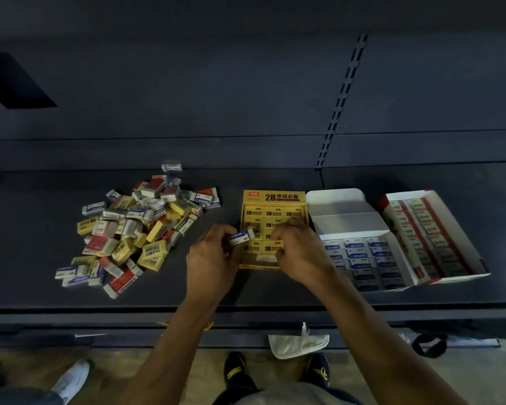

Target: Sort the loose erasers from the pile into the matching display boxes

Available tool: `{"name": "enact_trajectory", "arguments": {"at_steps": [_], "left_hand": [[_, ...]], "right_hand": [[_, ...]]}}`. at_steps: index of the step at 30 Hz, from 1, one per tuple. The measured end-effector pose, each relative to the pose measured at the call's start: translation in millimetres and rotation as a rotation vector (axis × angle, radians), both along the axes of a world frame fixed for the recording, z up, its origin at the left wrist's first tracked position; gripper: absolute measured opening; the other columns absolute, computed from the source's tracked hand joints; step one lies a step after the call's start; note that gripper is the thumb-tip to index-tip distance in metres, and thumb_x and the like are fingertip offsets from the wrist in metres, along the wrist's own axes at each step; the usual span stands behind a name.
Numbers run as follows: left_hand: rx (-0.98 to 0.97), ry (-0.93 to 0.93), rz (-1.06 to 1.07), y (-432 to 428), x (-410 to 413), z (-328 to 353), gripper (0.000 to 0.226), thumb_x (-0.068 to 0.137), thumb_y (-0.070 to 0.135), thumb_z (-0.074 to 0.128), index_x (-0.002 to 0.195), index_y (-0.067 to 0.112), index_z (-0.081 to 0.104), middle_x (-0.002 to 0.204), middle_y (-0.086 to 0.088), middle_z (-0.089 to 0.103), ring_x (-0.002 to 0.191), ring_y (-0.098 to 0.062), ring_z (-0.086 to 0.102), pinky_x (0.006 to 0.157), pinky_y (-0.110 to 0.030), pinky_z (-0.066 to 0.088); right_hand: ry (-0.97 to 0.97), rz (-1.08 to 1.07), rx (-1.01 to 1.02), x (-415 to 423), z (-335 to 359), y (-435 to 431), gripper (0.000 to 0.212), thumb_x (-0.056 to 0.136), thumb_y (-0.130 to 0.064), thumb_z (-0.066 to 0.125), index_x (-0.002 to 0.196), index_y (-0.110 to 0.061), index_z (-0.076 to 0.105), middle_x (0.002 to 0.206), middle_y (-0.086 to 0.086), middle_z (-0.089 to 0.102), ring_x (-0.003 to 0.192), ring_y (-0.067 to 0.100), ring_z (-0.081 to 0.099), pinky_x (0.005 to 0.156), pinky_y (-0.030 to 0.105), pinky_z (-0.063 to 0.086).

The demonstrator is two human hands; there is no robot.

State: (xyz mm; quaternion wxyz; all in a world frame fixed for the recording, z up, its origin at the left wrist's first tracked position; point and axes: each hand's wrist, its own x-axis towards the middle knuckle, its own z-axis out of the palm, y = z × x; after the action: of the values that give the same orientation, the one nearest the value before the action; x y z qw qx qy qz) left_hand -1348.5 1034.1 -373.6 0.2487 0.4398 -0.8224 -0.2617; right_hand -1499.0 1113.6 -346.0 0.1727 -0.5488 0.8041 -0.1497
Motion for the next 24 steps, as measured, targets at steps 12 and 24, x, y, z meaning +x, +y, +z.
{"name": "enact_trajectory", "arguments": {"at_steps": [12,24], "left_hand": [[-0.049,-0.010,-0.013,9,-4,6,0.021,0.077,0.016,0.074,0.095,0.019,0.064,0.082,0.006,0.067,0.072,-0.012,0.065,0.060,-0.032,0.054],[0.065,0.207,-0.042,27,-34,28,0.026,0.078,0.012,0.073,0.093,0.023,0.054,0.079,0.020,0.058,0.078,0.003,0.060,0.063,-0.015,0.049]], "right_hand": [[-0.009,0.021,-0.030,-4,-6,2,0.018,0.085,-0.018,0.065,0.103,-0.013,0.063,0.123,0.004,0.051,0.114,0.020,0.052,0.089,0.026,0.046],[-0.576,-0.208,-0.263,-6,17,11,0.022,0.090,-0.030,0.058,0.110,-0.023,0.066,0.100,-0.013,0.067,0.085,-0.003,0.061,0.076,0.011,0.047]]}}
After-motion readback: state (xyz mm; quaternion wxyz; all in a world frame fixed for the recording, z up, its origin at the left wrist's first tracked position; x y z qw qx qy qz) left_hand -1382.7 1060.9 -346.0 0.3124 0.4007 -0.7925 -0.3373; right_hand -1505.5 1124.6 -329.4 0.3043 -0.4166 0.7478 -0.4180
